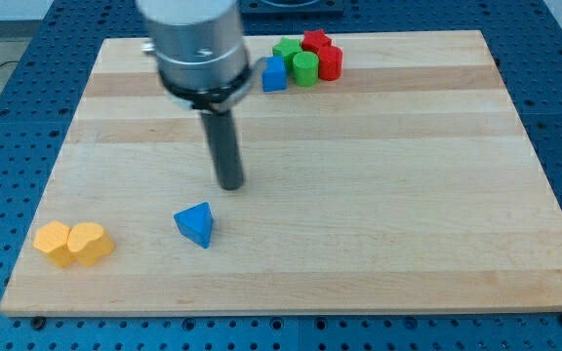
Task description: Move the blue triangle to the right of the yellow heart
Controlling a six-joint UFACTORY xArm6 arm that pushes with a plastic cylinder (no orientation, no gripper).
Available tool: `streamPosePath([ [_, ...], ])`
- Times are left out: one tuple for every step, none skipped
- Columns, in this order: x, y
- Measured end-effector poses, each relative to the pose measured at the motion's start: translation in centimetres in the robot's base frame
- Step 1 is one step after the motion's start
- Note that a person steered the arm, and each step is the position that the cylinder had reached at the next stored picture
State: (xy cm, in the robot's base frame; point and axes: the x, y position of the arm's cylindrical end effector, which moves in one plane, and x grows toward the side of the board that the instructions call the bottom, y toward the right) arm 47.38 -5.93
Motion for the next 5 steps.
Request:
streamPosePath([
  [1.6,0.2],
  [3.4,-2.4],
  [5.0,-5.5],
  [5.4,-8.0],
  [5.4,-8.1],
])
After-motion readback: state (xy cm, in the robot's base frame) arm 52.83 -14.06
